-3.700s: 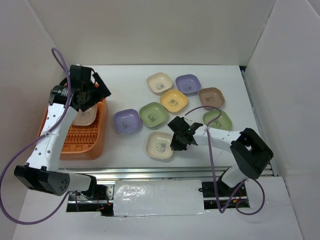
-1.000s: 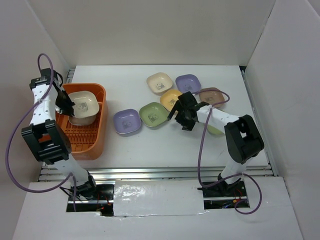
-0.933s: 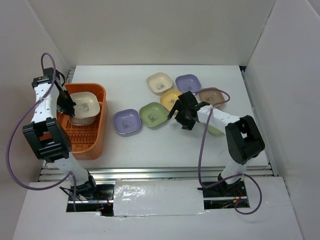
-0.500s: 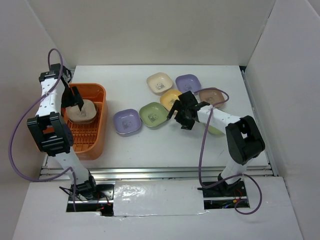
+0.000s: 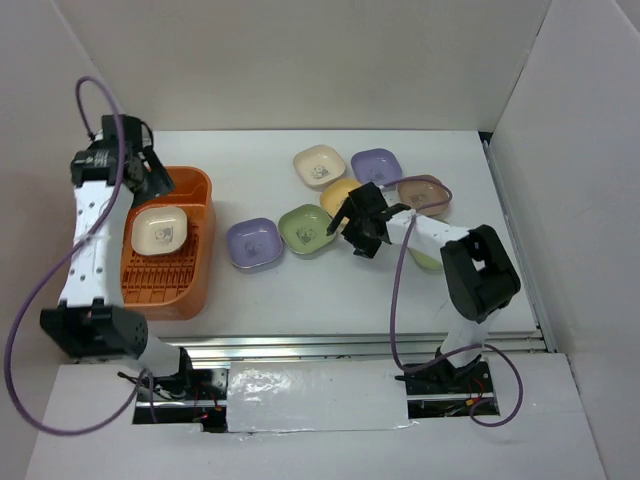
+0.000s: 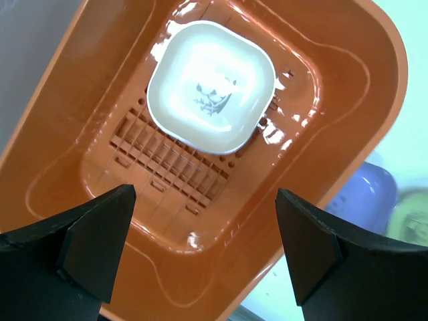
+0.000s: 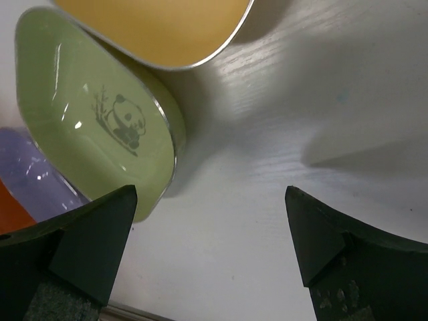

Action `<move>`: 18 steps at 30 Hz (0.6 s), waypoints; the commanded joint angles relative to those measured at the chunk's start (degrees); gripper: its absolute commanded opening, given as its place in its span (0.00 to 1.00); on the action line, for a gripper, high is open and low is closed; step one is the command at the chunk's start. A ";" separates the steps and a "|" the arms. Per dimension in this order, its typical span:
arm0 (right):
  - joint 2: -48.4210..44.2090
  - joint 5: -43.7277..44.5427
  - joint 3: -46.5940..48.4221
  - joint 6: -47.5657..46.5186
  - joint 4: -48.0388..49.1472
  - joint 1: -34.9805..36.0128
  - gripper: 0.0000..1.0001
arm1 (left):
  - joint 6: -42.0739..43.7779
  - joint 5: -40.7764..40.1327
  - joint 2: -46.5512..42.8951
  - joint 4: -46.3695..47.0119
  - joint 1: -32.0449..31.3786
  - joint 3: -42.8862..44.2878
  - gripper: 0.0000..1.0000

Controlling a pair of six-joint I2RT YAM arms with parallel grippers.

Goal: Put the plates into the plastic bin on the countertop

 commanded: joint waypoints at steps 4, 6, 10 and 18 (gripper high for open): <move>9.06 6.11 8.79 5.75 -1.46 1.30 0.99 | -1.60 18.63 -18.66 8.72 6.12 -14.83 0.99; 10.66 5.69 10.11 6.19 -1.30 1.48 0.96 | -1.16 21.01 -21.39 10.05 6.91 -17.04 0.99; 13.12 7.96 12.57 7.43 -3.57 3.06 0.84 | 1.47 21.90 -22.45 7.86 9.19 -18.01 0.99; 12.16 8.85 8.37 11.29 -4.55 3.50 0.12 | 3.33 21.81 -24.04 6.45 9.20 -17.40 0.99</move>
